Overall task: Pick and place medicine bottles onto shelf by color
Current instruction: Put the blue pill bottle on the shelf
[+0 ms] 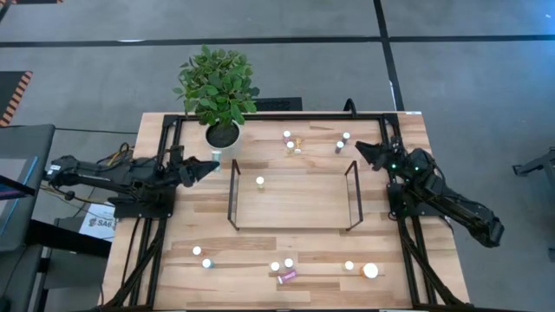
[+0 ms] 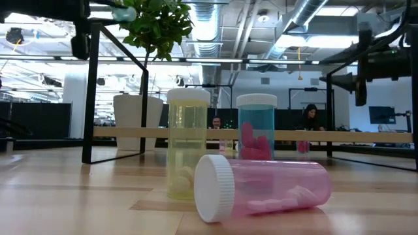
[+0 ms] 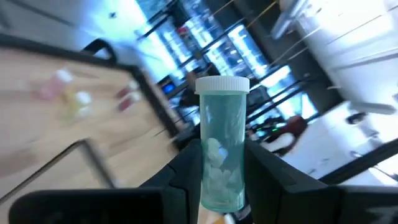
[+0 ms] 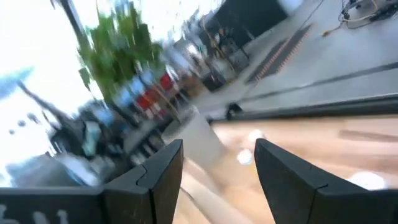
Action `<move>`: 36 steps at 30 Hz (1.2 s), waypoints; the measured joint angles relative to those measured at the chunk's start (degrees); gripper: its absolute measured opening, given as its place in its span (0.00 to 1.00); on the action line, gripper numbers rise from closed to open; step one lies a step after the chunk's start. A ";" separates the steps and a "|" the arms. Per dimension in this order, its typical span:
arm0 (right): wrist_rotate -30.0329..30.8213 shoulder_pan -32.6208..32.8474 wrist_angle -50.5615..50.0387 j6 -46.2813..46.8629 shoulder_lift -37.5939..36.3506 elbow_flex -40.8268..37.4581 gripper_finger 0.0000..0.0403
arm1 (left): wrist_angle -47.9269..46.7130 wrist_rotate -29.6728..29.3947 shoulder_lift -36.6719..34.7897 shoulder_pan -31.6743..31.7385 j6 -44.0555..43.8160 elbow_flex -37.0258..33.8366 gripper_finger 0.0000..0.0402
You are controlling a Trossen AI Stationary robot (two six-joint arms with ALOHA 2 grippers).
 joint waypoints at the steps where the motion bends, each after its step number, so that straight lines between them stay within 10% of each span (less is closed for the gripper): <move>1: -0.09 0.04 1.12 3.42 0.02 0.00 0.55 | 1.19 0.03 0.45 0.00 0.18 0.00 0.19; 7: -2.83 2.71 9.89 15.76 0.04 0.25 0.55 | 3.41 3.06 6.29 0.02 0.54 2.15 0.19; 19: -2.79 13.01 12.90 5.00 7.26 14.77 0.55 | -6.16 5.49 26.70 -0.02 12.38 25.08 0.19; 36: -14.85 30.76 -27.91 -23.70 35.06 48.11 0.55 | -26.47 25.00 65.01 0.04 14.67 64.14 0.19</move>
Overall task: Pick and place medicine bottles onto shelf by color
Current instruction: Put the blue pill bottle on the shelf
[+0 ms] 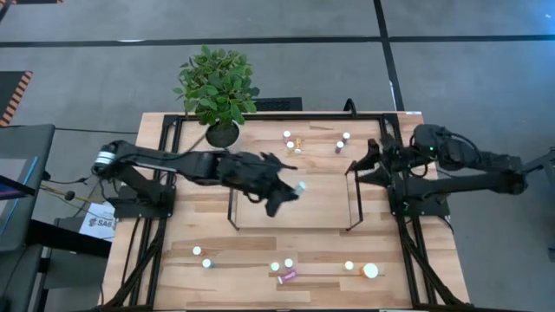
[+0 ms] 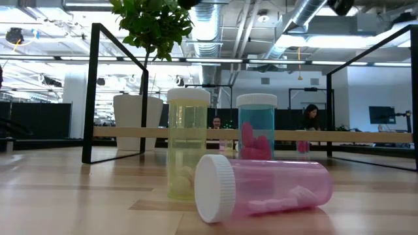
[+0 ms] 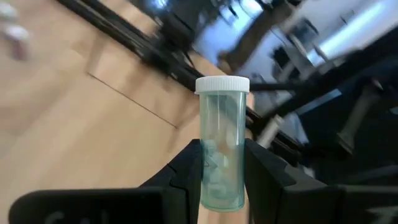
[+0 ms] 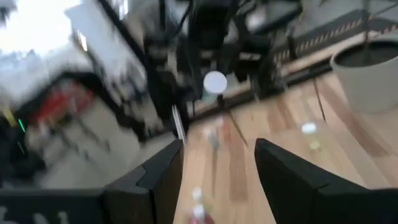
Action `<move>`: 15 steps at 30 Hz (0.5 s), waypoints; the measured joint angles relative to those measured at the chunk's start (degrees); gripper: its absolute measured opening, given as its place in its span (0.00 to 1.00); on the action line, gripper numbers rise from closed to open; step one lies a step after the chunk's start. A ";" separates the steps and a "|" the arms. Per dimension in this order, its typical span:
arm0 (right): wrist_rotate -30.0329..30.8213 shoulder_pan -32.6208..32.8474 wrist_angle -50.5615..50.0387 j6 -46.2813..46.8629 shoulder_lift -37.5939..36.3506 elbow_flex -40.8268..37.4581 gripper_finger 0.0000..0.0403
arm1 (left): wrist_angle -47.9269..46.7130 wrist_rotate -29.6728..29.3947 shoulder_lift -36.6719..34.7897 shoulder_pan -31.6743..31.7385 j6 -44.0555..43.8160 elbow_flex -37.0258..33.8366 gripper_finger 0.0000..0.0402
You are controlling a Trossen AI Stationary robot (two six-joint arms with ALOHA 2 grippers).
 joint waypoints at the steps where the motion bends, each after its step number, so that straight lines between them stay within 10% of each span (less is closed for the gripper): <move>1: 0.01 1.27 -1.88 -2.30 1.15 1.58 0.55 | -0.62 1.82 1.36 0.00 -0.35 1.20 0.19; 15: 3.46 15.71 -0.86 -30.39 12.31 9.21 0.55 | 13.49 18.54 9.38 1.16 -7.30 8.83 0.19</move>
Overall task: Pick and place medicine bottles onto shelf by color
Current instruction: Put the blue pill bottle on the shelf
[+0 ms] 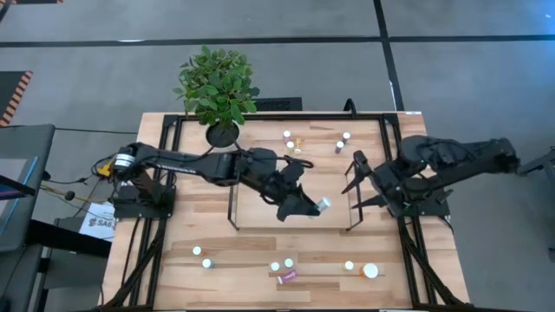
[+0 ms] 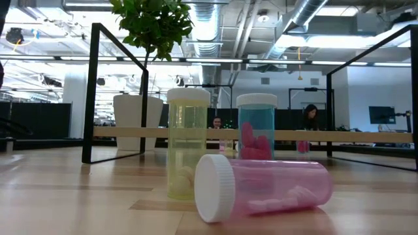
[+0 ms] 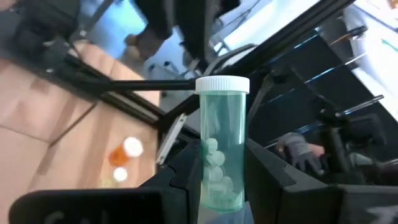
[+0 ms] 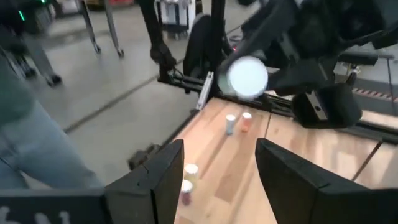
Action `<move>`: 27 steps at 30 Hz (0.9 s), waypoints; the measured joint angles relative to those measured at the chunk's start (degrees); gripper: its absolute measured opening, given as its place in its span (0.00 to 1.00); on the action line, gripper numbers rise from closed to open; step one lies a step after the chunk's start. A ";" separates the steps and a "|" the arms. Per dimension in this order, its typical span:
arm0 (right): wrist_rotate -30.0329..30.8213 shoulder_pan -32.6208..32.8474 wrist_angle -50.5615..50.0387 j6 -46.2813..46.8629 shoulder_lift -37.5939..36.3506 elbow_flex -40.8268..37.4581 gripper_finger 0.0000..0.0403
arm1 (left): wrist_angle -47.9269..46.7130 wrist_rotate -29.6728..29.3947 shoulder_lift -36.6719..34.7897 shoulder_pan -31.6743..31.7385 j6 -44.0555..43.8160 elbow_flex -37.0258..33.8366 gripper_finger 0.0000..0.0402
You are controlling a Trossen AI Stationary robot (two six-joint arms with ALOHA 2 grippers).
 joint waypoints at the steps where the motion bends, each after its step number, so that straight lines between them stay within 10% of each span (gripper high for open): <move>1: 1.20 0.47 0.23 -1.48 0.76 0.70 0.55 | -0.29 0.11 0.00 -0.14 -0.46 -0.15 0.19; 27: 4.29 4.46 2.84 -12.20 19.63 13.24 0.55 | 1.68 2.56 0.37 -1.05 -2.27 -0.14 0.19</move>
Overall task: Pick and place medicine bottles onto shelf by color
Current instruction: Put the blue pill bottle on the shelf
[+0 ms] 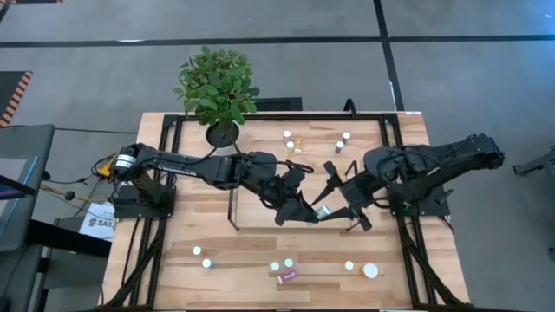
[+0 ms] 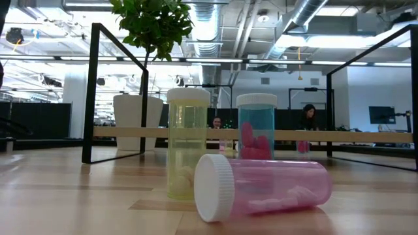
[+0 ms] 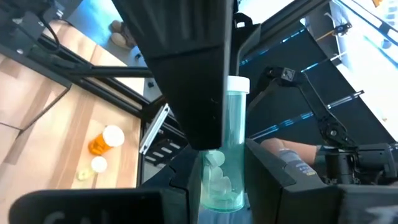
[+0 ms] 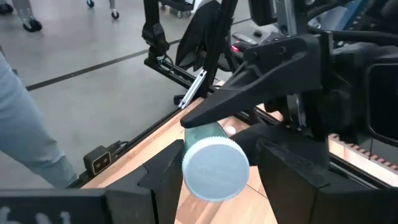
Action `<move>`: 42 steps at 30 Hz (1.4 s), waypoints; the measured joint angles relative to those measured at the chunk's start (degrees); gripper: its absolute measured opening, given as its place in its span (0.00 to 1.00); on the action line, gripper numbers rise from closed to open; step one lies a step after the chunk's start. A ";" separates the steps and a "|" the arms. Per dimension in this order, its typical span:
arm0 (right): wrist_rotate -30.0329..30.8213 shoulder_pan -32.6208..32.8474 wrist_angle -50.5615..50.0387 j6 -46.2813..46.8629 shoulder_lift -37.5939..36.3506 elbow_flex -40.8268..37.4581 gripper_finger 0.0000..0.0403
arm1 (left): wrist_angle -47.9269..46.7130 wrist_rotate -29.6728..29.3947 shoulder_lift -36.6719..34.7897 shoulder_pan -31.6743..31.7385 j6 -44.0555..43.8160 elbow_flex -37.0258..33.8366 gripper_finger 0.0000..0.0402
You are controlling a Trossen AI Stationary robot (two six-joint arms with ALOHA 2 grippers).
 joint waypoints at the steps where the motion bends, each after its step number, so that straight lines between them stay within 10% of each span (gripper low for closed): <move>1: 0.00 0.34 -0.03 0.00 0.35 0.35 0.54 | -0.02 0.30 0.01 0.00 0.01 0.00 0.19; 15: -0.01 1.77 -0.77 0.20 -0.11 0.64 0.27 | -0.74 0.80 0.00 0.00 0.18 0.00 0.19; 30: -0.01 1.94 -4.33 7.39 -0.58 0.69 0.27 | 0.33 0.59 0.02 0.05 3.37 -0.09 0.43; 42: 6.99 -1.75 -29.43 20.59 -3.52 4.25 0.30 | -14.13 0.08 -0.04 2.78 3.91 -0.04 0.50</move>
